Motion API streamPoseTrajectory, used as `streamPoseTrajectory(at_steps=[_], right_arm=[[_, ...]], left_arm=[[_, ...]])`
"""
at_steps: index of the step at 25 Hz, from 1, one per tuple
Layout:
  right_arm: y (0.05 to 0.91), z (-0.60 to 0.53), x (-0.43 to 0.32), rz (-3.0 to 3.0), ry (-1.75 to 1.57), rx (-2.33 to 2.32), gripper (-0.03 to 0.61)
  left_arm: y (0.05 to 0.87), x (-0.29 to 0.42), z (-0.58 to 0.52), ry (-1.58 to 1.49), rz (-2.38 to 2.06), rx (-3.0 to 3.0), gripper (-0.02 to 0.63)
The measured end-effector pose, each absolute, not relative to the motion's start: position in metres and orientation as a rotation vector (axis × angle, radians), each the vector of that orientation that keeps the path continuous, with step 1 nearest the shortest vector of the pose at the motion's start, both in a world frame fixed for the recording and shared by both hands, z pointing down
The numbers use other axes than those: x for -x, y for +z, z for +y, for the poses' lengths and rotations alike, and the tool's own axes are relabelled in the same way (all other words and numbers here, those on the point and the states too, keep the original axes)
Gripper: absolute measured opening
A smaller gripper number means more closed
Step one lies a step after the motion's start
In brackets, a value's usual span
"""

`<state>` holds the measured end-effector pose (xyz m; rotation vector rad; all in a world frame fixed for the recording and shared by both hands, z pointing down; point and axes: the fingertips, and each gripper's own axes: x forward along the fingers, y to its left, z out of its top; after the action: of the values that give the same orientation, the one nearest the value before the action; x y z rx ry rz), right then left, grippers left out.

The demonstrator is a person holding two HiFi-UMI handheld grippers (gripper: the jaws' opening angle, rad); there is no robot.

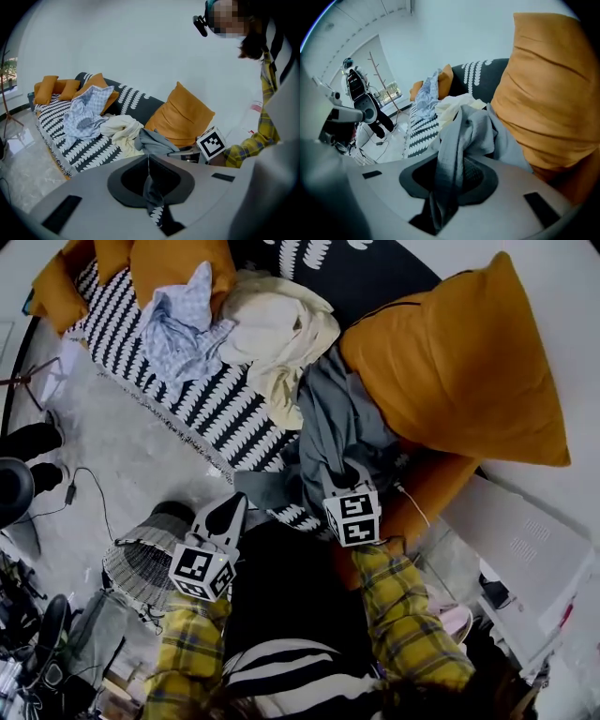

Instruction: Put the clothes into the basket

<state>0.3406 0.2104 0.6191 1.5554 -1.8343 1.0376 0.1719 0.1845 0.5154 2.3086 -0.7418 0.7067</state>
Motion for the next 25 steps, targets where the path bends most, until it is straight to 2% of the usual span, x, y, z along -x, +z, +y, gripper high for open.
streamPoseTrajectory(at_steps=[10,14,16,25], right_arm=[[0.522,0.195,-0.32,-1.999,0.89,-1.571,0.11],[0.485,0.189,-0.298,-2.068,0.807,-1.555,0.1],[0.47,0.182,-0.286,-2.093,0.759,-1.554,0.06],[0.403,0.169,-0.236,-2.184,0.645,-1.553,0.057]], left_arm=[[0.463,-0.146,0.189,0.579,-0.867,-2.352,0.02],[0.446,-0.119,0.191,0.521,-0.961,-2.337,0.02],[0.441,-0.103,0.189,0.474,-1.015,-2.311,0.02],[0.415,-0.04,0.192,0.319,-1.101,-2.288,0.02]])
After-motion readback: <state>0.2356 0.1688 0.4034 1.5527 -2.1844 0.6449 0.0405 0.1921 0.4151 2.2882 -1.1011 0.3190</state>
